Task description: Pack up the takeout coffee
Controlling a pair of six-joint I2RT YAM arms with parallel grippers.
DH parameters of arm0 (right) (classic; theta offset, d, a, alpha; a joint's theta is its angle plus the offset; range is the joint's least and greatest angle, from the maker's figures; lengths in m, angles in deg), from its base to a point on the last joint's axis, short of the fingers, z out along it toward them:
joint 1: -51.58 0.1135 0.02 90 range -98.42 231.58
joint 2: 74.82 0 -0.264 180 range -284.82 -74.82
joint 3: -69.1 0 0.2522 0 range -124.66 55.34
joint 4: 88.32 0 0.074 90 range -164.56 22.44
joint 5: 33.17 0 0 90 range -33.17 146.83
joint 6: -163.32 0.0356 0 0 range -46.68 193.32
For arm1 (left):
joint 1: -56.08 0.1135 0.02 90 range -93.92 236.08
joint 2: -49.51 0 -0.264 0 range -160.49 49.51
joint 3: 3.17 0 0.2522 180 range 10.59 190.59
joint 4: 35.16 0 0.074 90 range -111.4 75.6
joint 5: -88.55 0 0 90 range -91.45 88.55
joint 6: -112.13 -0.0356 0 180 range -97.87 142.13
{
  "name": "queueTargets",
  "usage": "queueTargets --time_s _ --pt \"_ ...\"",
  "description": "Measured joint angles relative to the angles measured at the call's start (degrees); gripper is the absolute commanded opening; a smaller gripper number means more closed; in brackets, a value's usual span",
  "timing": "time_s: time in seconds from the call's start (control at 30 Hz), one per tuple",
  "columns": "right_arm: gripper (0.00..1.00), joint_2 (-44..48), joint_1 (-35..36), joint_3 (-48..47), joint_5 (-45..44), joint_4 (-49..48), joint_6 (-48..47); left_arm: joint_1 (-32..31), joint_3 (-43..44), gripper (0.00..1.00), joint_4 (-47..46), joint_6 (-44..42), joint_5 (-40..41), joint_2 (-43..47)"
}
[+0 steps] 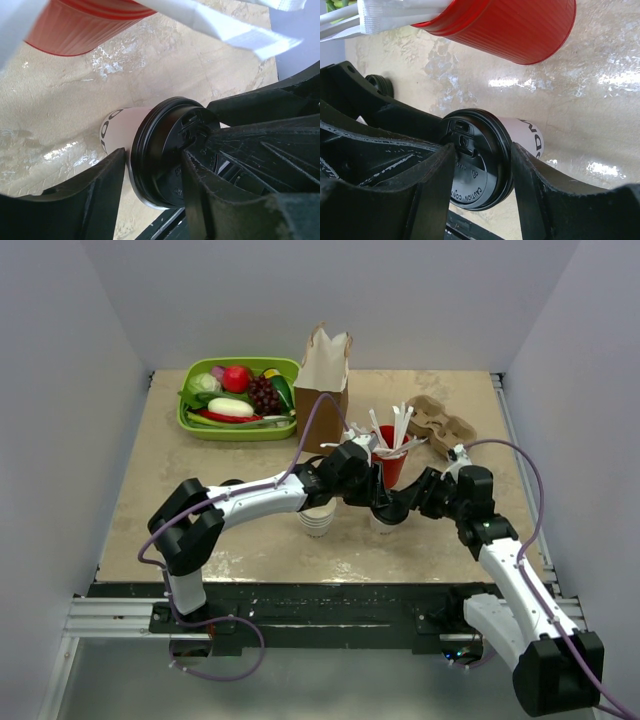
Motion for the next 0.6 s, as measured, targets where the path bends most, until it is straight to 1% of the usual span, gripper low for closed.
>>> queueTargets --time_s 0.03,0.13,0.27,0.4,0.43,0.5,0.53,0.6 --pt "0.52 -0.02 -0.02 0.0 0.15 0.09 -0.04 0.04 -0.02 0.6 0.04 0.02 -0.09 0.02" --pt "0.52 -0.09 -0.04 0.0 1.7 0.09 0.07 0.33 -0.13 0.65 0.02 0.33 -0.87 0.02" --pt "0.51 -0.24 0.0 0.02 3.63 -0.17 0.44 0.61 -1.11 0.65 -0.42 0.87 -2.34 0.02" --pt "0.51 -1.11 0.0 0.02 4.76 -0.81 0.76 1.07 -2.1 0.63 -1.51 1.22 -4.07 0.24" --pt "0.51 -1.33 0.0 0.02 4.79 -0.81 0.79 1.25 -2.32 0.59 -1.75 1.33 -4.39 0.26" --pt "0.51 -1.66 0.0 0.02 4.74 -0.74 0.76 1.42 -2.62 0.56 -2.12 1.7 -4.81 0.33" --pt "0.51 -1.73 0.0 0.04 4.72 -0.74 0.76 1.44 -2.71 0.54 -2.1 1.77 -4.96 0.39" --pt "0.5 -1.7 0.0 0.13 4.68 -0.79 0.76 1.44 -2.8 0.53 -2.05 2.1 -4.96 0.57"
